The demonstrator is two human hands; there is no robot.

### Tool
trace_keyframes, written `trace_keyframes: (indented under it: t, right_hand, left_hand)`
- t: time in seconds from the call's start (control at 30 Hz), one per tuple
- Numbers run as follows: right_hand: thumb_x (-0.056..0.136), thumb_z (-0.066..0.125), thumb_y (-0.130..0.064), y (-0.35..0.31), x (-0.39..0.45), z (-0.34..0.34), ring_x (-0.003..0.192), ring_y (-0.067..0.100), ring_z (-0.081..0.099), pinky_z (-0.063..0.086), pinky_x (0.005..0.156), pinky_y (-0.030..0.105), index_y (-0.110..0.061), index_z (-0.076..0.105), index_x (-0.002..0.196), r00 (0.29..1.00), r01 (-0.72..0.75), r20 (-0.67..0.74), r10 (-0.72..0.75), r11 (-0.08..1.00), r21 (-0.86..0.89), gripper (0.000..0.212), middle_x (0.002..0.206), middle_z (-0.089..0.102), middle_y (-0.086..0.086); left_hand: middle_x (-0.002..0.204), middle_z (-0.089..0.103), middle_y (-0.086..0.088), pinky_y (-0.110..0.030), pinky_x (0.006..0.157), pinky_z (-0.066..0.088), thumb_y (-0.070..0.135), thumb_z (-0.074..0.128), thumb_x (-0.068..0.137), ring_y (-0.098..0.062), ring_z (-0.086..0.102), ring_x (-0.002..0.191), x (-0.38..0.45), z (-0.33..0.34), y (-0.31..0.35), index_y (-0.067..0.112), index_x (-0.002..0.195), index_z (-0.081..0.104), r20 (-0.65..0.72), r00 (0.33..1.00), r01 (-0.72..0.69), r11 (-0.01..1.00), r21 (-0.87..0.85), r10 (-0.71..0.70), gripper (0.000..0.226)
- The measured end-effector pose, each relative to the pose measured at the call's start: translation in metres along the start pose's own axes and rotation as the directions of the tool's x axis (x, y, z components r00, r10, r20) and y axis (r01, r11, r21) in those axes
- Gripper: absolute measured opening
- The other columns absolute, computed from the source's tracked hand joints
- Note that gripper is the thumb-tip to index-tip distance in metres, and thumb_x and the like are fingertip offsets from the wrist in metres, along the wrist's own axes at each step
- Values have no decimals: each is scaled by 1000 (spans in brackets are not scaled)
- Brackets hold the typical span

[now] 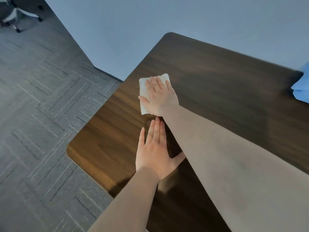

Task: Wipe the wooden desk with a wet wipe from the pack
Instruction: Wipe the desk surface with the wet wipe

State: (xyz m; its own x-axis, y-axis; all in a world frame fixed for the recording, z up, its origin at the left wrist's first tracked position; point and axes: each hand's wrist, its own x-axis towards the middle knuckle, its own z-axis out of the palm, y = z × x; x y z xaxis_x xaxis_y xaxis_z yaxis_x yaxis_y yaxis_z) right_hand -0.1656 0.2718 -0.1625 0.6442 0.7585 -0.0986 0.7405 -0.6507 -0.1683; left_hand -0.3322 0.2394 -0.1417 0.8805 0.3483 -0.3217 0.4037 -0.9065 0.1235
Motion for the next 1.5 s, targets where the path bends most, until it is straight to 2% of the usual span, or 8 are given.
trace_keyframes:
  t: [0.1, 0.23, 0.37, 0.57, 0.8, 0.97, 1.13, 1.5]
  right_hand:
    - [96, 15, -58, -6, 18, 0, 148, 23, 2, 2, 119, 45, -18, 6, 151, 998, 57, 15, -57, 998, -12, 69, 161, 7, 3]
    - [95, 15, -59, -5, 27, -1, 148, 23, 2, 4, 119, 46, -19, 7, 151, 995, 101, 25, -101, 995, -17, 69, 161, 7, 4]
    - [95, 13, -60, 4, 14, -2, 148, 22, 0, 1, 120, 44, -18, 3, 151, 994, 100, 43, -99, 995, -20, 70, 161, 3, 3]
    - [95, 12, -60, 54, -54, -5, 147, 17, -3, -3, 118, 40, -18, 3, 152, 998, -51, 41, 48, 997, 55, 72, 161, 1, 0]
    - [94, 12, -62, 113, -168, -8, 146, 12, -10, -7, 119, 37, -20, -2, 152, 944, -330, 61, 325, 940, 91, 73, 161, -7, -4]
    - [93, 7, -64, 156, -252, -7, 146, 13, -11, -7, 119, 38, -21, -6, 151, 858, -513, 56, 510, 856, 67, 74, 160, -10, -4]
    - [91, 5, -64, 199, -332, -3, 146, 13, -10, -5, 119, 38, -21, -6, 151, 733, -680, 17, 680, 731, 65, 75, 161, -9, -4]
    - [93, 8, -62, 307, -504, -7, 147, 15, -4, -1, 119, 37, -18, -5, 151, 407, -911, -4, 913, 407, 69, 74, 161, -3, -1]
  left_hand:
    - [154, -29, 2, -47, 117, -7, 82, -32, 45, -20, -30, 140, 1, 2, -1, 25, 147, -19, 15, 1000, -2, 1000, -2, 2, 118]
    - [154, -29, 4, -45, 117, -8, 86, -7, 59, -18, -28, 140, 2, 4, -2, 25, 148, -17, 2, 1000, 15, 1000, -18, -15, 108]
    - [155, -27, 4, -45, 117, -8, 86, -20, 52, -17, -27, 141, 0, 1, 0, 23, 148, -18, -14, 1000, 18, 1000, -10, -19, 114]
    - [158, -17, 2, -43, 118, -7, 92, -1, 65, -15, -18, 144, -2, 1, 2, 19, 148, -13, -58, 998, 35, 999, 24, -33, 111]
    - [160, -8, -5, -42, 119, 0, 87, 1, 71, -18, -9, 146, -5, 5, 3, 11, 150, -6, -89, 996, 12, 991, 133, 0, 110]
    - [160, -1, -7, -39, 119, 6, 70, -1, 82, -18, -3, 147, -10, -3, 15, 8, 150, 0, -65, 989, -113, 963, 245, 133, 92]
    - [160, 1, -5, -37, 119, 4, 61, 1, 87, -16, -3, 147, -16, 0, 83, 9, 150, 1, -67, 957, -262, 939, 223, 283, 82]
    - [159, -10, 4, -33, 117, -5, 70, 9, 86, -11, -12, 144, -41, 38, 280, 18, 149, -9, 79, 751, -657, 731, 184, 655, 84]
